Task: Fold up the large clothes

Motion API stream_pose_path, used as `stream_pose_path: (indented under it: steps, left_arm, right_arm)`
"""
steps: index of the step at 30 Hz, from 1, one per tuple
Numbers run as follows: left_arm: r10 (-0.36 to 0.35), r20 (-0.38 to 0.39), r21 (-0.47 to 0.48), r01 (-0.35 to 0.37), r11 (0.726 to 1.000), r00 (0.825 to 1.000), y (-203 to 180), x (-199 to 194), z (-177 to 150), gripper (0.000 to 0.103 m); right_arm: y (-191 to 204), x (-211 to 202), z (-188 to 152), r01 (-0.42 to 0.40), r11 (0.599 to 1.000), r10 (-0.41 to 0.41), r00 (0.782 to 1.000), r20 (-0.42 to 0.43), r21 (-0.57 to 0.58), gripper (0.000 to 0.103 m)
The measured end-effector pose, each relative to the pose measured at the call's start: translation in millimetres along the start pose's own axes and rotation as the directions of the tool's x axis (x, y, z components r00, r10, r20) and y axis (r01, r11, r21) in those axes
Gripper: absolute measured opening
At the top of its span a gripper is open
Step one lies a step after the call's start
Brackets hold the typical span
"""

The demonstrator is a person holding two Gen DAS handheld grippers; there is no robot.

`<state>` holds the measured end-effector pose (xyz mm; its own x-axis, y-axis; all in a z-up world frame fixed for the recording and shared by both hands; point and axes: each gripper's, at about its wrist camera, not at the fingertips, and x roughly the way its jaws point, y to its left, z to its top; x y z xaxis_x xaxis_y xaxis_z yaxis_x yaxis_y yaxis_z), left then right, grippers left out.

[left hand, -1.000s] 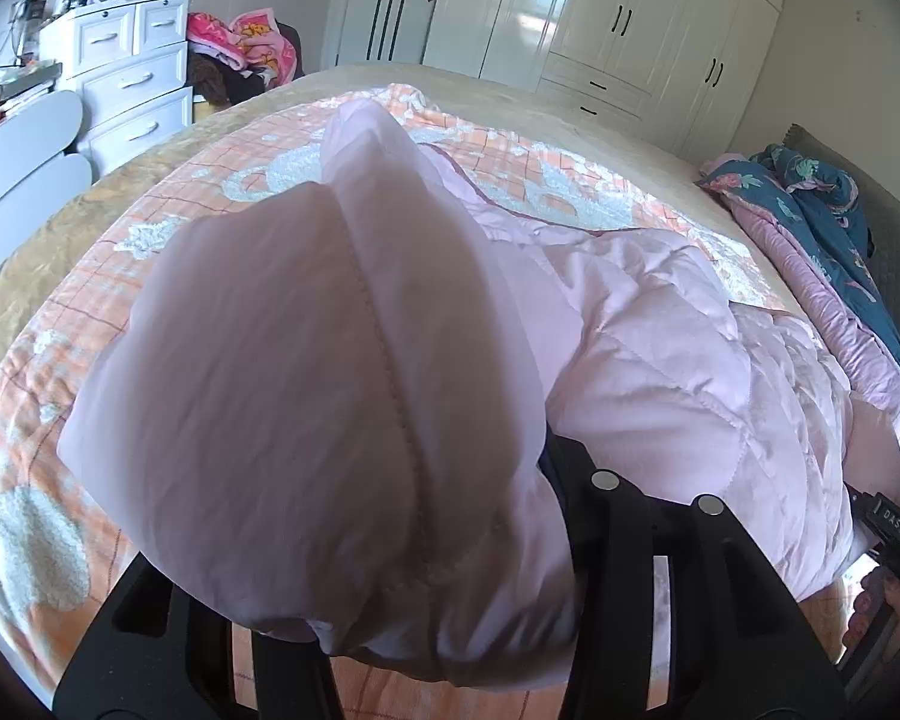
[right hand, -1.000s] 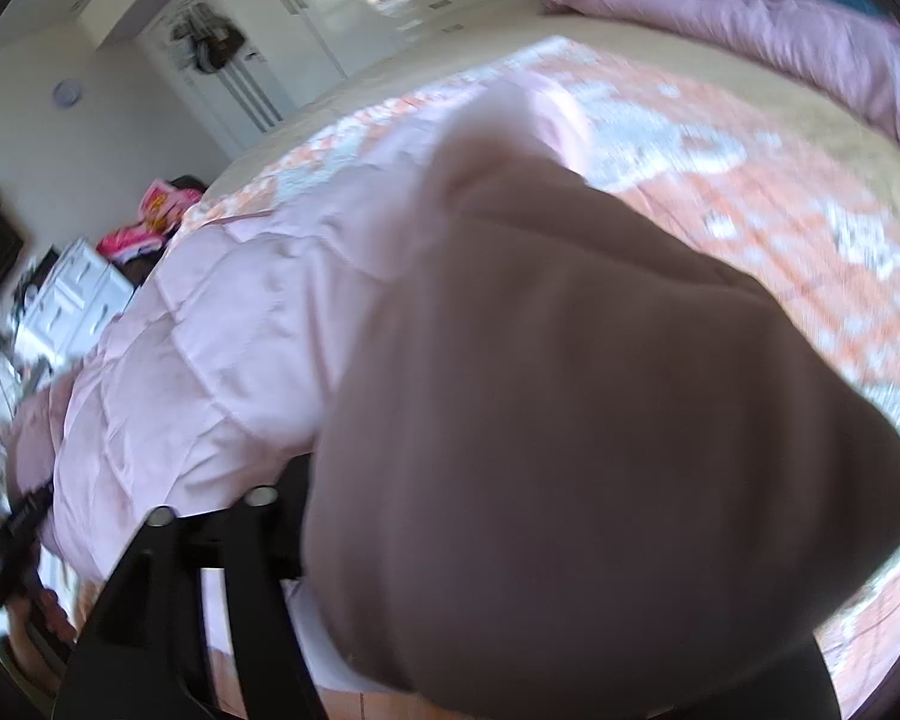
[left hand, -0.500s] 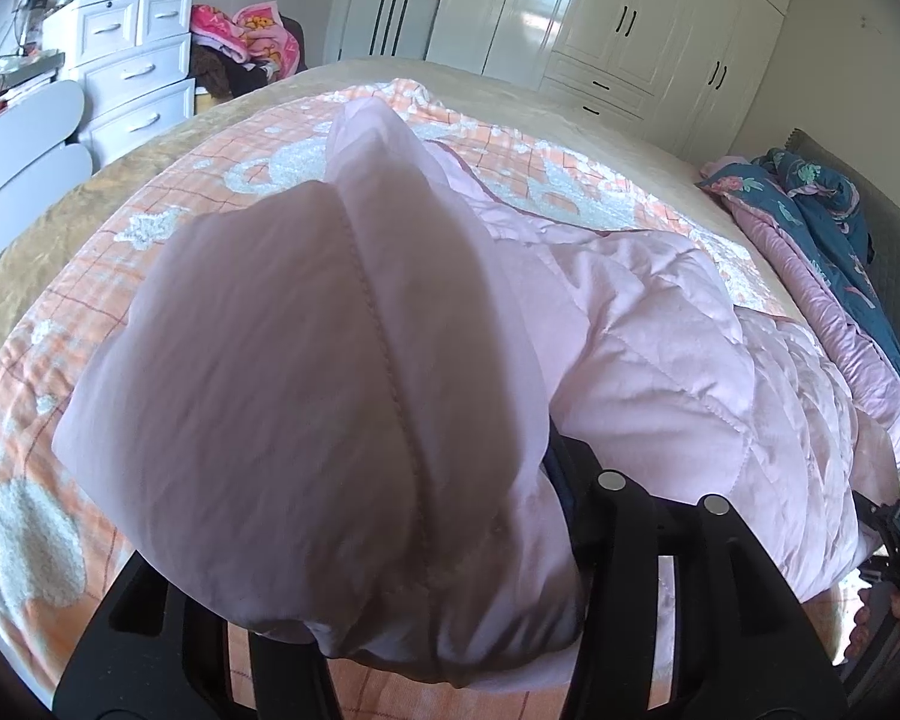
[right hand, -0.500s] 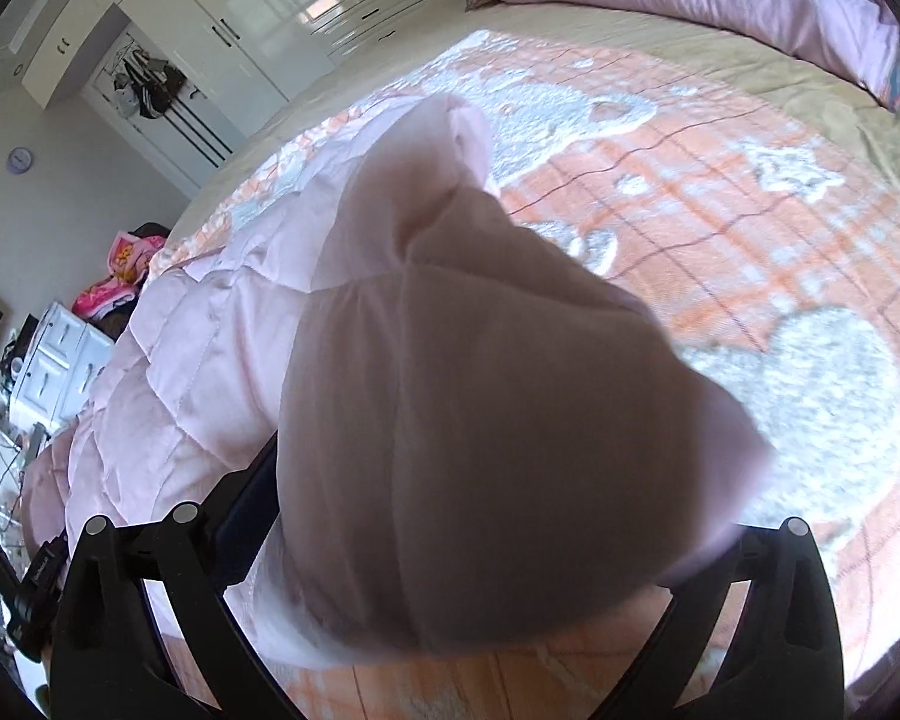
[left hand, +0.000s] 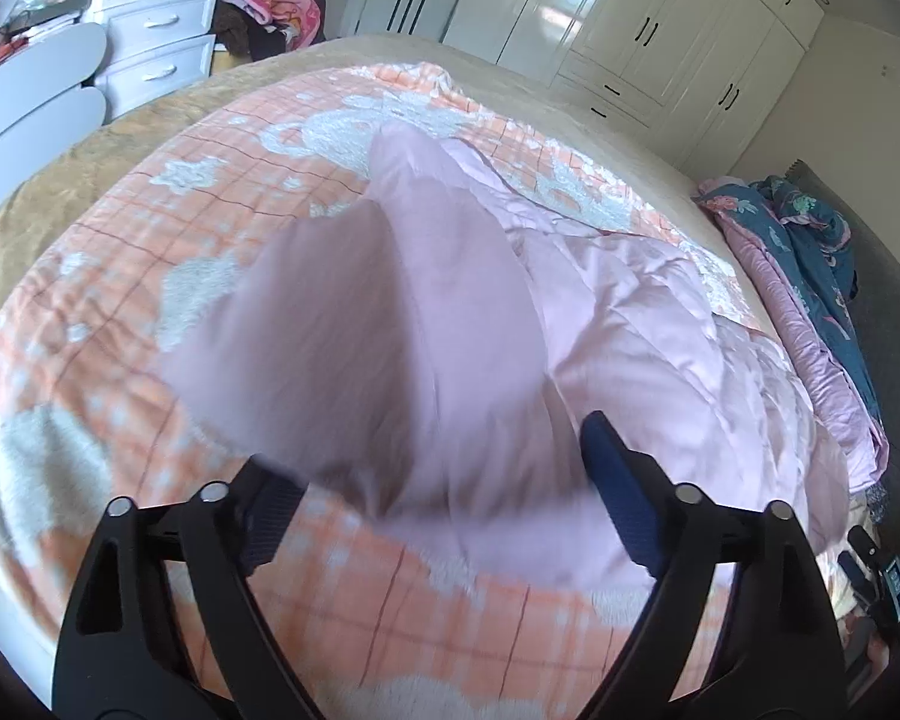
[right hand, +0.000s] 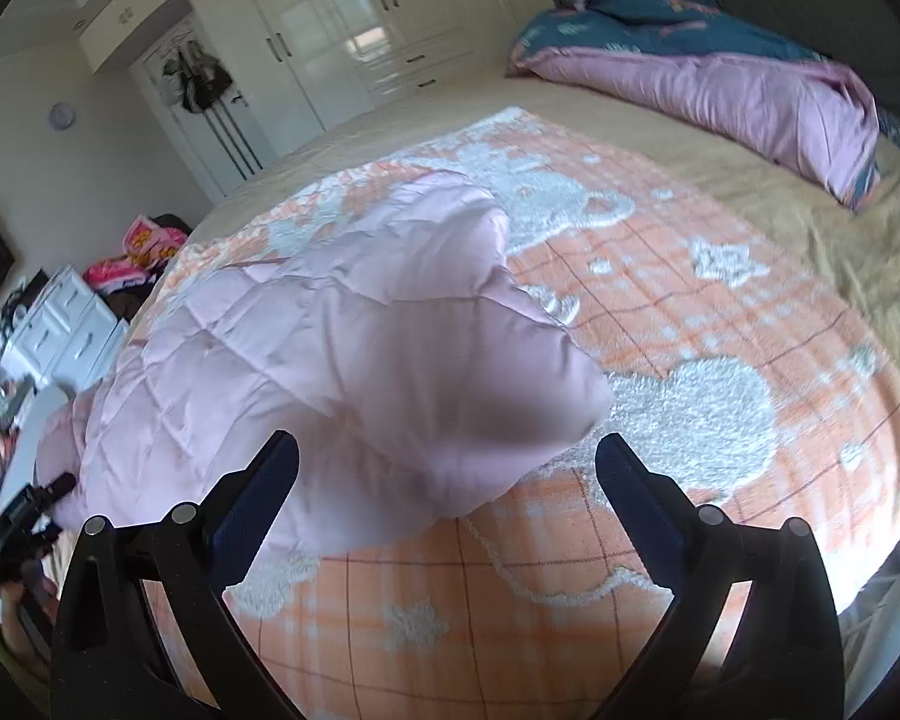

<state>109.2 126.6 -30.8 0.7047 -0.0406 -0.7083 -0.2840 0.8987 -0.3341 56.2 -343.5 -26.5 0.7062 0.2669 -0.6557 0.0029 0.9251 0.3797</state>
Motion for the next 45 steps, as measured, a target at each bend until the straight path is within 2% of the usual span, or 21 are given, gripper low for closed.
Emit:
stream_pose_path:
  steps: [7,12,21,25,30,45]
  left_arm:
    - [-0.004,0.062,0.078,-0.001,0.997,0.998,-11,-47,-20,0.093]
    - [0.011,0.107,0.138,-0.026,0.990,0.994,-23,-76,-31,0.094]
    - [-0.046,0.125,0.238,0.015,0.971,0.991,-60,-104,-64,0.094]
    - [-0.086,0.115,0.268,0.053,0.962,0.990,-75,-106,-77,0.094]
    - [-0.096,0.101,0.304,0.061,0.951,0.990,-88,-104,-90,0.094]
    - [-0.069,0.098,0.318,0.035,0.948,0.993,-90,-105,-92,0.094]
  right_arm:
    - [29,-38,-14,-0.025,0.994,0.031,0.998,0.053,-0.111,0.099]
    - [53,-66,-28,-0.032,0.977,0.054,0.994,0.100,-0.210,0.099]
    - [92,-90,-59,-0.043,0.943,0.089,0.988,0.125,-0.331,0.099]
    - [108,-93,-67,-0.068,0.933,0.114,0.988,0.109,-0.354,0.099]
    - [117,-92,-74,-0.087,0.927,0.130,0.987,0.096,-0.365,0.099]
    - [115,-89,-73,-0.089,0.932,0.129,0.988,0.091,-0.351,0.099]
